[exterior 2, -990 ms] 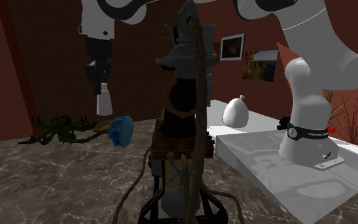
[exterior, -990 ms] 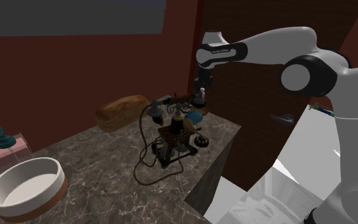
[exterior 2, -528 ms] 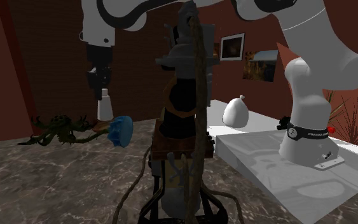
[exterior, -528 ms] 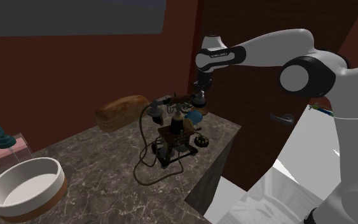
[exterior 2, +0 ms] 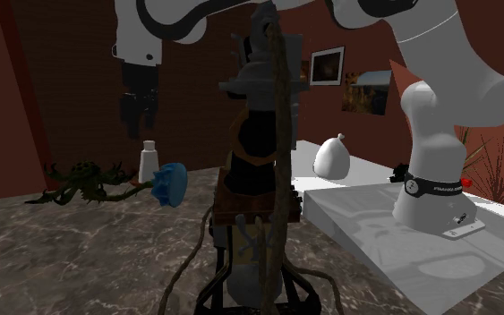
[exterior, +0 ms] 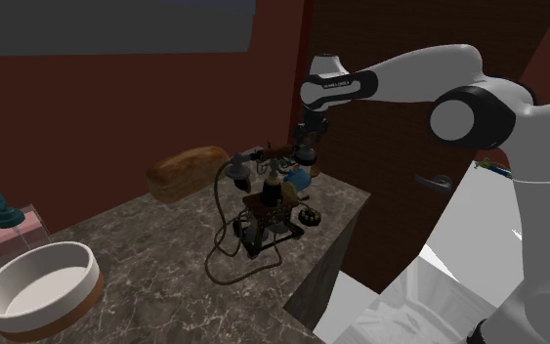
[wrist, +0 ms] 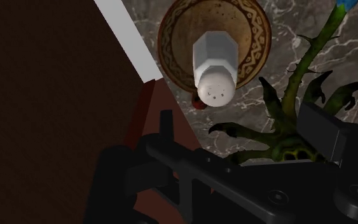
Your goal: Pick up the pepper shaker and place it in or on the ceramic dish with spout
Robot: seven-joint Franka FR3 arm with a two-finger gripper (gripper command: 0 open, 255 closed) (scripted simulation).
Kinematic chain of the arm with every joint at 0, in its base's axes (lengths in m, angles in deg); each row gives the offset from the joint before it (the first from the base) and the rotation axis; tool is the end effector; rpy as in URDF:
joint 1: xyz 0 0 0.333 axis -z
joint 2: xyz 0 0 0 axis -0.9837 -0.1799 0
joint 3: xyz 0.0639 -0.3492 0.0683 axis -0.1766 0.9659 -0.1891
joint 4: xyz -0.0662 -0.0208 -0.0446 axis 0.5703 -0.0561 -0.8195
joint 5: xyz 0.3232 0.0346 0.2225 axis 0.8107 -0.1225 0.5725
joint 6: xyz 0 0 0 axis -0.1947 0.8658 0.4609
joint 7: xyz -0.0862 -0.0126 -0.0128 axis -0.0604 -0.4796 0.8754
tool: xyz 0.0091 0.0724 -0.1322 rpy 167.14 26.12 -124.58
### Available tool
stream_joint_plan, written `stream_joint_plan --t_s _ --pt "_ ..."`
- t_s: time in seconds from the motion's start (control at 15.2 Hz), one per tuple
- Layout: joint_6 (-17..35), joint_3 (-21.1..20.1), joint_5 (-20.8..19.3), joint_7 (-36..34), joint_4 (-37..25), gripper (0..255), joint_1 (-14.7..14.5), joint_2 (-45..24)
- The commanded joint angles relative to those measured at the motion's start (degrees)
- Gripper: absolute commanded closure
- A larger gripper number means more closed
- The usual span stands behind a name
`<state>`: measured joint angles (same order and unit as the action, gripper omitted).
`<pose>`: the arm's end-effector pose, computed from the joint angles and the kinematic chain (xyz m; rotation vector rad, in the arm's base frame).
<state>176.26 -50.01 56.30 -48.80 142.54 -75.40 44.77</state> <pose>0.7619 -0.1268 0.4064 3.0280 -0.2561 0.2172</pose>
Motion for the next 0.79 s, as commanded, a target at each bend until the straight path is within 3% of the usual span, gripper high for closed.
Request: stream_joint_plan --t_s 0.0,0.26,0.73 --pt "0.00 0.00 0.00 0.00 0.00 0 0.00 0.00" --pt "-5.67 0.06 -0.20 -0.08 -3.12 0 -0.36 2.54" --pt "-5.67 0.06 -0.20 -0.08 -3.12 0 -0.36 2.54"
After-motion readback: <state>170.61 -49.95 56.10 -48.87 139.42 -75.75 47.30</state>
